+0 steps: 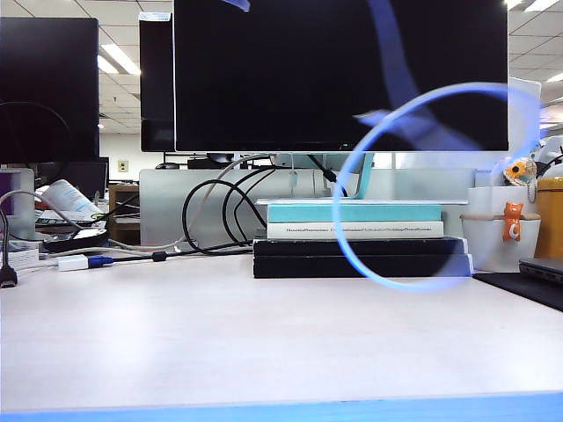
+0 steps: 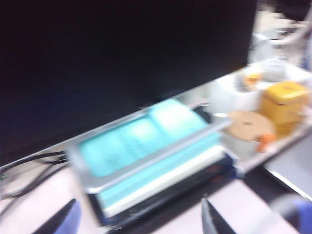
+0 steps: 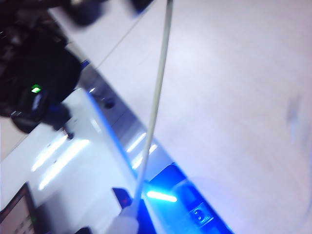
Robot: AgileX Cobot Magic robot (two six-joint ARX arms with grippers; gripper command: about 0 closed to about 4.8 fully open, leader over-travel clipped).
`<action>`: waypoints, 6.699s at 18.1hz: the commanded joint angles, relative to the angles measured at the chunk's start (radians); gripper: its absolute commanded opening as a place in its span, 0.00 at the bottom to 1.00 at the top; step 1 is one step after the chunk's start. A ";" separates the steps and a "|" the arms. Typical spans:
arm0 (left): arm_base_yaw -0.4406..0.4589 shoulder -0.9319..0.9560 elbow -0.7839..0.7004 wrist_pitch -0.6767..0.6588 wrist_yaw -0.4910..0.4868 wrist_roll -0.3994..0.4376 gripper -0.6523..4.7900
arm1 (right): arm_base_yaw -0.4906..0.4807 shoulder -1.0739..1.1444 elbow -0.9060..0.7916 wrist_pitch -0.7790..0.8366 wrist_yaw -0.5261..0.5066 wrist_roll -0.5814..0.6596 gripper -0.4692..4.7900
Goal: Unfold the white charging cable into a straight cable.
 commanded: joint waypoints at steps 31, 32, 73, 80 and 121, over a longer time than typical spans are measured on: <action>0.237 0.228 0.003 -0.407 0.661 0.457 0.73 | -0.006 -0.036 -0.362 0.148 0.678 0.056 0.38; 0.227 0.252 0.003 -0.388 0.649 0.458 0.73 | -0.006 -0.034 -0.362 0.154 0.679 0.064 0.38; -0.022 0.751 0.541 -0.539 0.206 -0.562 0.68 | -0.066 -0.406 -0.365 0.060 0.825 0.103 0.37; -0.045 0.811 0.636 -0.648 0.190 -0.691 0.68 | -0.066 -0.452 -0.367 0.071 0.793 0.095 0.37; 0.124 0.430 1.076 -0.909 0.103 -0.034 0.11 | -0.066 -0.489 -0.512 0.267 0.499 0.062 0.37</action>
